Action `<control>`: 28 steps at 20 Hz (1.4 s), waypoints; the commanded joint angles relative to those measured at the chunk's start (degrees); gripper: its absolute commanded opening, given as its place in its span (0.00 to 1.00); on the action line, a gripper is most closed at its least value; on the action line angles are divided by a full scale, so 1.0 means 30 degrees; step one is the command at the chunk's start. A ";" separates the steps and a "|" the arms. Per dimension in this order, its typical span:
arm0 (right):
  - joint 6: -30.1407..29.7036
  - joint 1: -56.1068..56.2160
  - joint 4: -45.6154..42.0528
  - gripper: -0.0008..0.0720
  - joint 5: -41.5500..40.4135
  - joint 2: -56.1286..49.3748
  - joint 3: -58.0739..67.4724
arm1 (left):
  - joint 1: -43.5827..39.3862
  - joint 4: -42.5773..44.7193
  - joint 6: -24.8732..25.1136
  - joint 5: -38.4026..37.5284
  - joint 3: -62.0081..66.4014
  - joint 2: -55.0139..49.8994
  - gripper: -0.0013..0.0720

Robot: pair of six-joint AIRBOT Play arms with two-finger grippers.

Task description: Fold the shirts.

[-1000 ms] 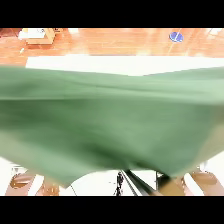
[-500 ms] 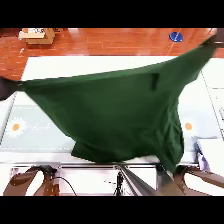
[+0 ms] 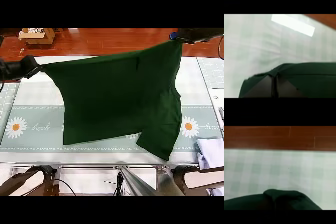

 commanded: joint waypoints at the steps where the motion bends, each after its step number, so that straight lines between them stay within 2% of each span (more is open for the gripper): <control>1: 0.0510 0.0015 0.0204 0.05 -0.2186 -0.1311 0.0015 | 0.0015 -0.1902 0.0066 0.3606 -0.0051 -0.2375 0.04; 4: 0.0481 0.0015 0.0189 0.06 -0.1253 -0.2310 0.0015 | 0.0015 -0.2492 0.0051 0.3191 -0.0058 -0.3672 0.05; 5: 0.0437 0.0015 0.0197 0.14 -0.1056 -0.2463 0.0022 | 0.0015 -0.2535 0.0058 0.2958 -0.0058 -0.3898 0.06; 6: 0.0342 -0.0044 0.0131 0.26 -0.0940 -0.2448 0.0022 | 0.0022 -0.2528 0.0058 0.2754 -0.0058 -0.4036 0.14; 7: 0.0117 -0.0168 0.0051 0.36 -0.0707 -0.2251 0.0044 | 0.0066 -0.2506 0.0073 0.2572 -0.0058 -0.4073 0.40; 8: -0.0335 -0.0328 -0.0138 0.40 -0.0291 -0.1880 0.0044 | 0.0219 -0.2441 0.0073 0.2288 -0.0044 -0.4014 0.67; 9: -0.0874 -0.0546 -0.0401 0.44 0.0342 -0.1355 0.0044 | 0.0568 -0.2339 0.0175 0.1566 0.0051 -0.3905 0.76; 11: -0.2259 -0.1122 -0.2718 0.44 0.2594 0.0007 0.0044 | 0.1880 -0.1836 0.1428 -0.1282 0.0627 -0.3665 0.76; 12: -0.2769 -0.1552 -0.4699 0.44 0.4248 0.0765 0.0036 | 0.2769 -0.0918 0.1719 -0.3483 0.1071 -0.3548 0.76; 14: -0.2492 -0.2987 -0.7023 0.44 0.6907 0.1880 -0.0109 | 0.4415 0.2135 0.1698 -0.8393 0.1574 -0.3300 0.76; 16: -0.2171 -0.5166 -0.6892 0.43 0.9333 0.2798 -0.1260 | 0.5938 0.4240 0.1792 -1.1606 0.0481 -0.2550 0.75; 18: -0.2178 -0.7694 -0.5078 0.43 1.0652 0.3927 -0.4233 | 0.7555 0.2637 0.2113 -1.0448 -0.2987 -0.0517 0.74; 19: -0.2302 -0.8859 -0.3825 0.43 1.0542 0.4714 -0.6215 | 0.8087 0.1698 0.3045 -0.9981 -0.5013 0.0517 0.74; 20: -0.2739 -1.0010 -0.2310 0.43 0.9887 0.5646 -0.8502 | 0.8502 0.1333 0.3912 -0.9981 -0.7038 0.1319 0.74; 22: -0.3665 -1.1621 0.0219 0.44 0.7934 0.7322 -1.2582 | 0.8699 0.1173 0.4014 -1.0185 -1.0200 0.1923 0.74; 25: -0.4437 -1.2298 0.1049 0.44 0.6499 0.8480 -1.6640 | 0.8663 0.0044 0.5938 -1.1227 -1.3049 0.1858 0.74; 28: -0.5209 -1.2247 0.2295 0.44 0.5829 0.8488 -1.8761 | 0.8495 -0.0270 0.5989 -1.1191 -1.3165 0.1719 0.75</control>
